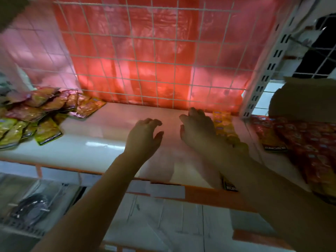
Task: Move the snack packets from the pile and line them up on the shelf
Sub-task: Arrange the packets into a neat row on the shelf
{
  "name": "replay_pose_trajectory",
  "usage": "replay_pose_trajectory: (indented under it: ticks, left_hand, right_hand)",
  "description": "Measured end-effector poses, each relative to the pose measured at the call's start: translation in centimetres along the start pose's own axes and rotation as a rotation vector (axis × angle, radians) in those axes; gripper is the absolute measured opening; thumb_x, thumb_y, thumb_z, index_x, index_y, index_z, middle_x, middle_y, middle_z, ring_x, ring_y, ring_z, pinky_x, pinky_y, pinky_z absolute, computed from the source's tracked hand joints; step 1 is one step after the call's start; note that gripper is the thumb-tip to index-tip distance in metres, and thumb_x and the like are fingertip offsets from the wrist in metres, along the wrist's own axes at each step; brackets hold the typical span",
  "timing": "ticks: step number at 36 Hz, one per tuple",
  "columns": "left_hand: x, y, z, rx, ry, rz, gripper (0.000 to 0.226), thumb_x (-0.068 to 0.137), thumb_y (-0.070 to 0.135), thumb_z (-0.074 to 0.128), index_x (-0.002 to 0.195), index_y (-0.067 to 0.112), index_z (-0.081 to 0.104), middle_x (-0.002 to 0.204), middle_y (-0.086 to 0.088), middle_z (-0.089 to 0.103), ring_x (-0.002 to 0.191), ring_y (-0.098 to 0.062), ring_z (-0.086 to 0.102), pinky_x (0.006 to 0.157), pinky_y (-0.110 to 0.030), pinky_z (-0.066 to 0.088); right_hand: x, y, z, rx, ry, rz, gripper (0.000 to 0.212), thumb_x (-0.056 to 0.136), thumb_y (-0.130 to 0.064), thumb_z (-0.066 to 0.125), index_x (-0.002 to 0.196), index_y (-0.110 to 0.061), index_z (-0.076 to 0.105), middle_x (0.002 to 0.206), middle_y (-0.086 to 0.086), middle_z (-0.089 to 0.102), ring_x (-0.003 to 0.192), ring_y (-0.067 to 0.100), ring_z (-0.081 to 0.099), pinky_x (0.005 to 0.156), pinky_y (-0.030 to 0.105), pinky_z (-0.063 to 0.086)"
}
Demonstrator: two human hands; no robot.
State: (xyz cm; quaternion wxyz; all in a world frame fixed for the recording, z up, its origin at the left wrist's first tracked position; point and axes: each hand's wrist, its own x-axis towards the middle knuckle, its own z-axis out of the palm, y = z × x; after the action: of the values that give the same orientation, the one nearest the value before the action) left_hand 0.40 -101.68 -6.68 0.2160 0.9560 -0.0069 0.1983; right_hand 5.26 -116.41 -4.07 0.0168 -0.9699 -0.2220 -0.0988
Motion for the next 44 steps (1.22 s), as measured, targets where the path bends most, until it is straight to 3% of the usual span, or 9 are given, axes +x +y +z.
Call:
replay_pose_trajectory:
  ticks: [9, 16, 20, 26, 30, 32, 35, 44]
  left_hand:
    - [-0.6, -12.7, -7.4, 0.040, 0.084, -0.080, 0.030, 0.086, 0.017, 0.065, 0.114, 0.008, 0.065, 0.115, -0.012, 0.064, 0.107, -0.031, 0.056, 0.090, -0.035, 0.042]
    - [-2.3, -23.3, -12.6, 0.088, 0.091, -0.188, 0.025, 0.081, 0.012, 0.068, 0.106, 0.005, 0.067, 0.106, -0.015, 0.066, 0.101, -0.036, 0.058, 0.086, -0.040, 0.047]
    - [-3.5, -28.6, -15.4, 0.138, 0.084, -0.292, 0.032, 0.083, 0.016, 0.067, 0.114, 0.007, 0.065, 0.116, -0.015, 0.063, 0.110, -0.035, 0.054, 0.090, -0.040, 0.042]
    - [-5.0, -34.3, -17.2, 0.198, -0.022, -0.385, 0.039, 0.088, 0.023, 0.061, 0.125, 0.010, 0.057, 0.122, -0.013, 0.058, 0.116, -0.031, 0.047, 0.093, -0.039, 0.040]
    - [-5.7, -36.1, -17.1, 0.266, -0.065, -0.290, 0.032, 0.087, 0.024, 0.061, 0.113, 0.006, 0.065, 0.116, -0.014, 0.060, 0.111, -0.034, 0.048, 0.088, -0.043, 0.044]
    - [-6.0, -36.5, -17.0, 0.330, -0.098, -0.177, 0.027, 0.085, 0.025, 0.062, 0.101, 0.004, 0.070, 0.108, -0.014, 0.064, 0.103, -0.039, 0.052, 0.077, -0.043, 0.048]
    - [-6.3, -37.4, -16.7, 0.383, -0.107, -0.052, 0.039, 0.079, 0.036, 0.047, 0.081, 0.007, 0.073, 0.092, -0.012, 0.069, 0.079, -0.040, 0.060, 0.056, -0.039, 0.052]
    - [-6.1, -37.2, -16.2, 0.421, -0.190, 0.089, 0.045, 0.074, 0.045, 0.041, 0.082, 0.018, 0.076, 0.098, -0.008, 0.071, 0.080, -0.035, 0.065, 0.058, -0.045, 0.053]
  right_hand:
    - [4.7, -13.6, 1.2, 0.097, -0.093, -0.100, 0.029, 0.088, -0.022, 0.048, 0.116, -0.015, 0.055, 0.123, 0.010, 0.046, 0.118, 0.031, 0.042, 0.089, 0.035, 0.040]
    - [8.7, -25.1, 2.5, 0.195, -0.096, -0.173, 0.027, 0.090, -0.017, 0.046, 0.113, -0.016, 0.059, 0.116, 0.009, 0.052, 0.113, 0.030, 0.047, 0.084, 0.032, 0.040]
    - [10.2, -31.0, 3.4, 0.247, -0.092, -0.204, 0.030, 0.092, -0.017, 0.043, 0.117, -0.014, 0.059, 0.116, 0.010, 0.050, 0.111, 0.030, 0.048, 0.080, 0.032, 0.040]
    - [11.6, -36.1, 5.4, 0.199, -0.074, -0.182, 0.024, 0.092, -0.021, 0.046, 0.108, -0.011, 0.061, 0.111, 0.007, 0.053, 0.104, 0.028, 0.050, 0.071, 0.029, 0.030]
    - [11.8, -37.6, 6.6, 0.192, -0.024, -0.129, 0.022, 0.089, -0.023, 0.051, 0.106, -0.011, 0.056, 0.108, 0.007, 0.054, 0.099, 0.027, 0.049, 0.071, 0.032, 0.033]
    - [11.9, -38.0, 7.4, 0.198, -0.018, -0.100, 0.031, 0.090, -0.030, 0.050, 0.115, -0.011, 0.051, 0.115, 0.008, 0.053, 0.105, 0.026, 0.048, 0.080, 0.034, 0.038]
    - [12.4, -38.1, 7.8, 0.194, -0.058, -0.057, 0.047, 0.092, -0.041, 0.048, 0.128, -0.011, 0.042, 0.126, 0.008, 0.048, 0.114, 0.026, 0.043, 0.090, 0.036, 0.037]
    - [13.4, -37.3, 7.7, 0.260, -0.246, 0.078, 0.052, 0.089, -0.047, 0.053, 0.125, -0.009, 0.050, 0.131, 0.012, 0.041, 0.122, 0.030, 0.037, 0.099, 0.038, 0.034]
